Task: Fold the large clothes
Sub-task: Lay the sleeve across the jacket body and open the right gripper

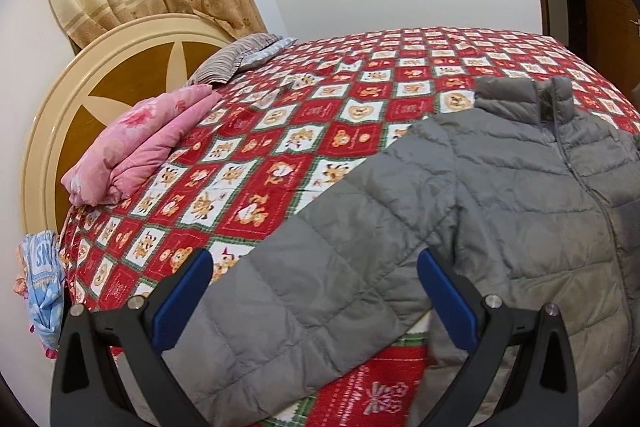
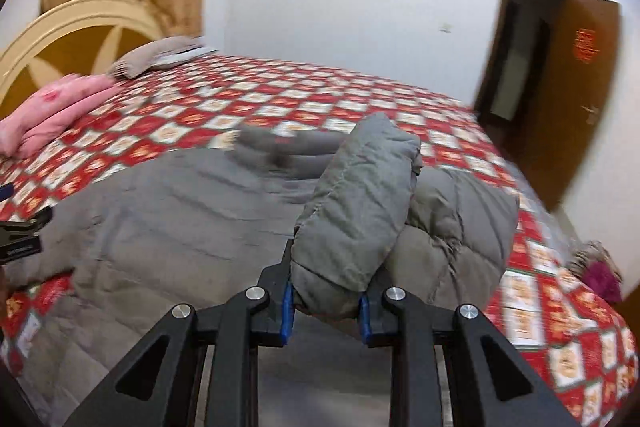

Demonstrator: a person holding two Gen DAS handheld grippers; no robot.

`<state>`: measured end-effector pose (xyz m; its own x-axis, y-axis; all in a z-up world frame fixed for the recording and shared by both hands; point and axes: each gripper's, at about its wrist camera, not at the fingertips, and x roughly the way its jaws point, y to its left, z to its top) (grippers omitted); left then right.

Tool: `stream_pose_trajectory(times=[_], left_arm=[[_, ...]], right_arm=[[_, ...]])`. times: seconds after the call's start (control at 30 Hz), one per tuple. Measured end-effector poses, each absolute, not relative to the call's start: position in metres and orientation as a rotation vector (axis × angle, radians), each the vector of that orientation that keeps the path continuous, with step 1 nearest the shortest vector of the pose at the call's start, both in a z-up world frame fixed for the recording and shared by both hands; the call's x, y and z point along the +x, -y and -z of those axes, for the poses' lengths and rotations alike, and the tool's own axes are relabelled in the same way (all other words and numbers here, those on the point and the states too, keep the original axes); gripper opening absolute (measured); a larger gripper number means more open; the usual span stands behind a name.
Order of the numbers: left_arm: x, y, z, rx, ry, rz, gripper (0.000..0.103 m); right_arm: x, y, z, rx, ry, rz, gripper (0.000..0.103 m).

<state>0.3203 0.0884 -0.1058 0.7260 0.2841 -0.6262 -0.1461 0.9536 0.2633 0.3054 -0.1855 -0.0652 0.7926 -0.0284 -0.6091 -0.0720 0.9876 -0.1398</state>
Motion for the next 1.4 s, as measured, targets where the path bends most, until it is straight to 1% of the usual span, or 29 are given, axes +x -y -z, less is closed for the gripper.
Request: stream_pose_trajectory(times=[0.13,0.23,0.3,0.33,0.37,0.53,0.63,0.73,0.83,0.93,1.0,1.1,1.2,1.4], left_arm=[[0.322,-0.099,0.11,0.208,-0.73,-0.269,0.103],[0.324,-0.102,0.113,0.214,-0.74,-0.281,0.103],[0.326,-0.1,0.114,0.224,-0.744,-0.285,0.103],[0.328,-0.098,0.113,0.228,-0.744,-0.285,0.103],[0.328,-0.097,0.112,0.231,-0.743,-0.283,0.103],[0.335,-0.075,0.098,0.243,-0.722,-0.257,0.103],[0.337,-0.043,0.087,0.26,-0.689,-0.203,0.103],[0.342,-0.004,0.085,0.298,-0.676,-0.139,0.103],[0.347,0.034,0.091,0.352,-0.652,-0.103,0.103],[0.359,0.06,0.111,0.46,-0.609,-0.186,0.103],[0.373,0.06,0.13,0.494,-0.633,-0.231,0.103],[0.39,0.047,0.153,0.504,-0.69,-0.283,0.103],[0.399,0.035,0.167,0.489,-0.717,-0.285,0.103],[0.407,0.035,0.182,0.47,-0.716,-0.277,0.103]], right_arm=[[0.321,0.138,0.096,-0.161,-0.686,-0.107,0.024],[0.332,0.121,0.117,-0.12,-0.716,-0.15,0.025],[0.335,0.113,0.13,-0.1,-0.741,-0.2,0.049],[0.335,0.113,0.132,-0.099,-0.75,-0.215,0.071],[0.331,0.114,0.134,-0.085,-0.754,-0.248,0.073],[0.296,0.14,0.118,-0.02,-0.759,-0.363,0.073],[0.279,0.174,0.1,0.031,-0.725,-0.361,0.073],[0.281,0.233,0.086,0.087,-0.708,-0.23,0.073],[0.301,0.296,0.087,0.148,-0.706,-0.02,0.073],[0.326,0.338,0.098,0.17,-0.717,0.122,0.073],[0.346,0.353,0.116,0.189,-0.77,0.135,0.073],[0.366,0.347,0.149,0.145,-0.854,0.105,0.073],[0.368,0.339,0.171,0.12,-0.888,0.095,0.073],[0.366,0.343,0.183,0.117,-0.873,0.102,0.073]])
